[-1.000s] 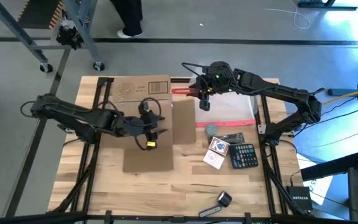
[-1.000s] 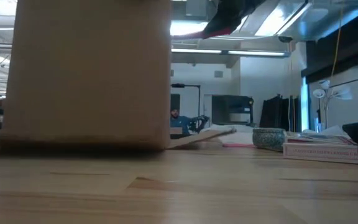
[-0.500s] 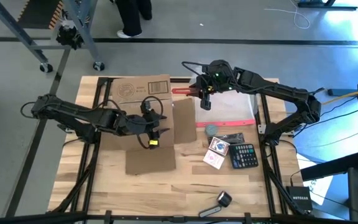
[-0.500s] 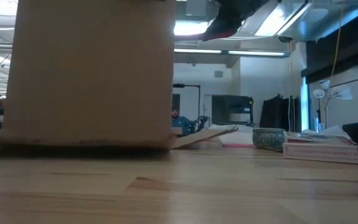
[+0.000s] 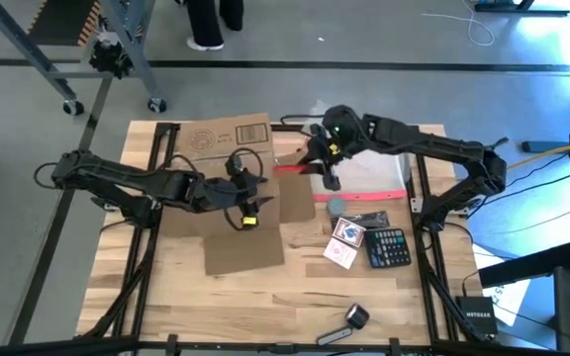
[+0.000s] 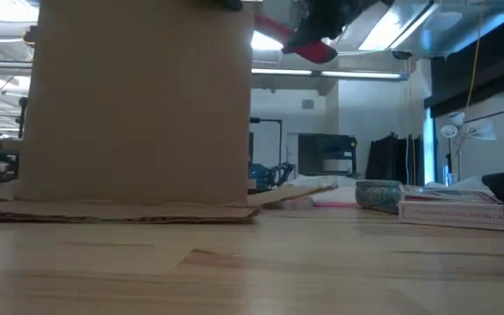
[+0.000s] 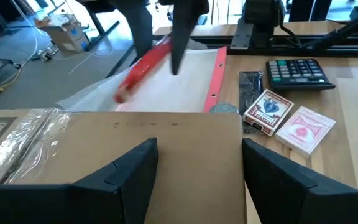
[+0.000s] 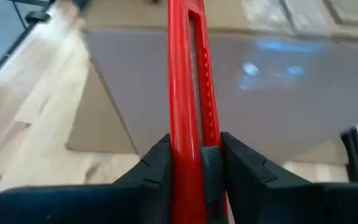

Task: Unpack boxes
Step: Break down box until it is fully flat

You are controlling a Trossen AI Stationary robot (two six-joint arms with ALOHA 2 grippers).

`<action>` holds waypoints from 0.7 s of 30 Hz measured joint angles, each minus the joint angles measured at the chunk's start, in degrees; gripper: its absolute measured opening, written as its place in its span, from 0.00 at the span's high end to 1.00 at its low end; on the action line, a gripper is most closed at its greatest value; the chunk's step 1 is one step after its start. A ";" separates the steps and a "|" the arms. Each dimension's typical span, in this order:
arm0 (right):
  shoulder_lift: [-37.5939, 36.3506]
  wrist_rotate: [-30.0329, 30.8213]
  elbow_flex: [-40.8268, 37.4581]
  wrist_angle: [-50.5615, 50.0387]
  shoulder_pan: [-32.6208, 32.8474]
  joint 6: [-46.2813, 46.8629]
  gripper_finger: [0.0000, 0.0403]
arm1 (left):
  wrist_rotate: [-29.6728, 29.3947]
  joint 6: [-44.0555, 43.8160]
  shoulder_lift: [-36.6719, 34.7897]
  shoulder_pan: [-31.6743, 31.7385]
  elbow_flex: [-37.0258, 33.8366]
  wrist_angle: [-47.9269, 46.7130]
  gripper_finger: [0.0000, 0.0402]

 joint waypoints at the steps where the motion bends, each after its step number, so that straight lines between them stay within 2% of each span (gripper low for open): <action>1: -0.22 0.67 0.00 0.15 0.13 0.04 0.75 | -0.04 0.02 0.00 -0.05 0.00 0.05 0.45; 7: -1.83 2.77 0.01 0.38 -0.11 0.85 0.75 | 0.00 -0.09 -0.76 -1.23 0.20 -0.36 0.45; 12: -2.06 2.26 0.02 0.29 0.51 2.26 0.76 | 0.27 0.80 -1.13 -2.18 2.09 -1.17 0.45; 21: -2.06 6.17 0.04 -0.34 4.37 2.30 0.83 | 0.55 -0.74 -2.66 -3.08 2.78 -2.17 0.45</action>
